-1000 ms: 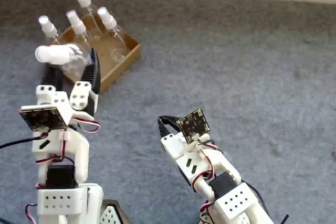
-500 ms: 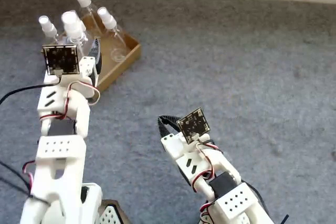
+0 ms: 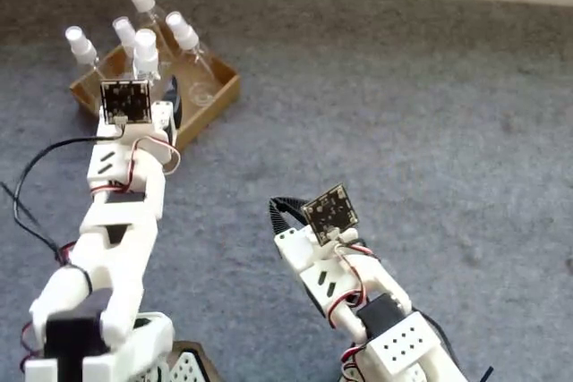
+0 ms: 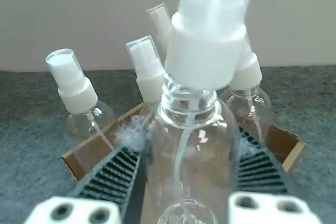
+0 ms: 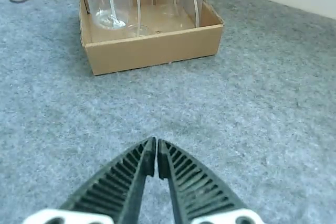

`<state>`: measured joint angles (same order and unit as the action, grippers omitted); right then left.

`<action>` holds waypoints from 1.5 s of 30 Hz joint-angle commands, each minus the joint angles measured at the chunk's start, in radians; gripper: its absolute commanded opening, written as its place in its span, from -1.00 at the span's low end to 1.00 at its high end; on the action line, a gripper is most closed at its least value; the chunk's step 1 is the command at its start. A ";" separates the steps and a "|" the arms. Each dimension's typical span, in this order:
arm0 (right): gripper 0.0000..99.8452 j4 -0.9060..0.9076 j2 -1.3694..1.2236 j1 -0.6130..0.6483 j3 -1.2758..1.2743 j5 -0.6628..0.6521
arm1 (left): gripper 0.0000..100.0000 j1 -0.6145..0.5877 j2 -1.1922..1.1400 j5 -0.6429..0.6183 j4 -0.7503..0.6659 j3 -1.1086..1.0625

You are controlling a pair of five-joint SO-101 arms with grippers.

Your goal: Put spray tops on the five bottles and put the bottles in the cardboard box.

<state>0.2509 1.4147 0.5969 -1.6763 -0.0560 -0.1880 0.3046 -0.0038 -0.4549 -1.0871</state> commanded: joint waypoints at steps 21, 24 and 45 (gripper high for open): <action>-0.99 0.005 0.004 0.008 -0.139 -0.008 | -0.87 -0.068 -0.473 0.003 -0.479 0.008; -0.99 0.005 0.004 0.008 -0.139 -0.008 | -0.85 -0.070 -0.492 0.003 -0.479 0.008; -0.99 0.038 0.007 0.008 -0.139 -0.008 | -0.63 -0.071 -0.489 0.003 -0.483 -0.073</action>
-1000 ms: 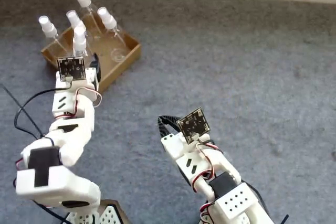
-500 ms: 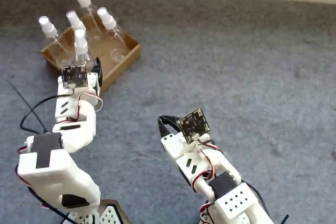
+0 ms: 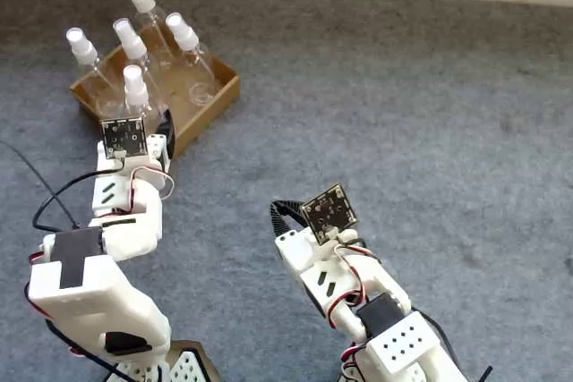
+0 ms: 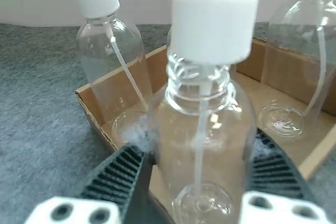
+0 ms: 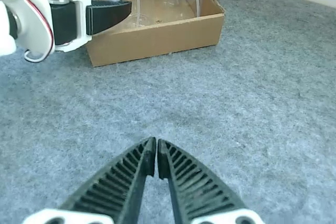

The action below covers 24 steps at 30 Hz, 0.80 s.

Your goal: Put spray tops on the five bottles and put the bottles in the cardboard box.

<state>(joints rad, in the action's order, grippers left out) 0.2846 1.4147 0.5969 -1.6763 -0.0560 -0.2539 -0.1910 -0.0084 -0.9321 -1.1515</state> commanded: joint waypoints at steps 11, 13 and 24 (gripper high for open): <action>-0.99 0.004 0.005 0.008 -0.139 -0.008 | -0.38 -0.002 0.007 0.008 -0.002 -0.008; -0.99 0.004 0.005 0.008 -0.139 -0.008 | -0.29 -0.007 0.007 0.008 -0.002 -0.008; -0.99 0.004 0.005 0.008 -0.139 -0.008 | -0.27 -0.010 0.007 0.008 -0.003 -0.008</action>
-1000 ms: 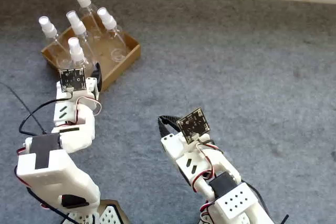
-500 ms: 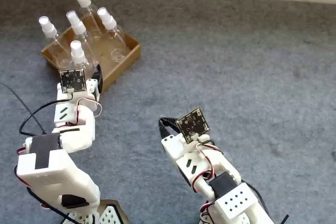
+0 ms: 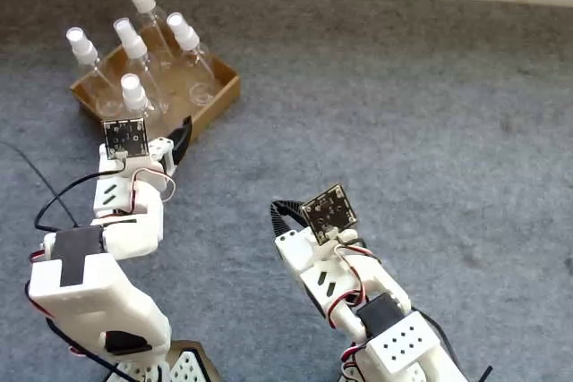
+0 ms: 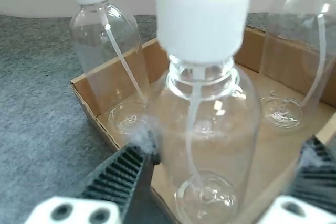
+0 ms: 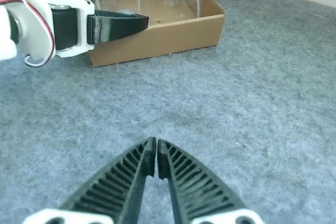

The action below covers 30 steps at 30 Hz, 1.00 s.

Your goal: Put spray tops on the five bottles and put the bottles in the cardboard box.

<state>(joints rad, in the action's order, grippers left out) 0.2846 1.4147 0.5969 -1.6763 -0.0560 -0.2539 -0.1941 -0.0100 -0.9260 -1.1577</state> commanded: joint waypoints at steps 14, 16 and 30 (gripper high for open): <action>-0.99 0.004 0.004 0.008 -0.139 -0.008 | -0.27 -0.010 0.315 0.009 0.216 -0.077; -0.99 0.005 0.004 0.008 -0.139 -0.008 | -0.27 -0.010 0.406 0.009 0.350 -0.074; -0.99 0.007 0.004 0.008 -0.139 -0.008 | -0.27 -0.097 0.668 0.014 0.712 -0.048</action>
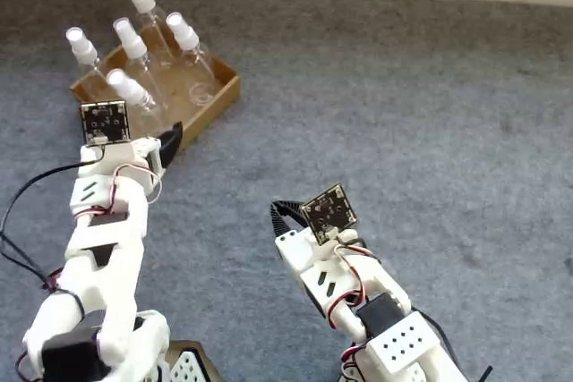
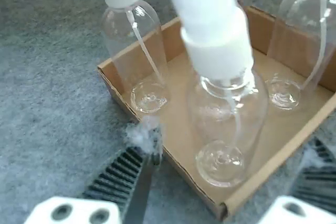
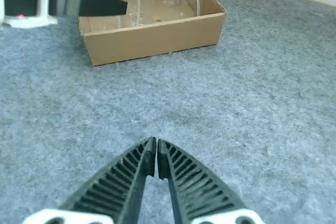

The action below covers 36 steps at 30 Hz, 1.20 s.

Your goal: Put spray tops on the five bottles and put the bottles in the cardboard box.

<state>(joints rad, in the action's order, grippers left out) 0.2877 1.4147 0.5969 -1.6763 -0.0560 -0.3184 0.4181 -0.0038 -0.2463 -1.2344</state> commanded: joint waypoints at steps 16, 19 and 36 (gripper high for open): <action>-0.99 0.004 0.004 0.008 -0.139 -0.008 | -0.56 -0.041 0.553 0.009 0.562 0.035; -0.99 0.004 0.004 0.008 -0.139 -0.008 | -0.75 -0.041 0.674 0.009 0.666 0.035; -0.99 0.028 0.005 0.010 -0.139 -0.008 | -0.99 0.082 1.204 0.141 1.165 0.027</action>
<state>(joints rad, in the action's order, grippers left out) 0.3122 1.4147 0.5969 -1.6763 -0.0560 -0.3015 1.5305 0.1220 0.8293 -1.2344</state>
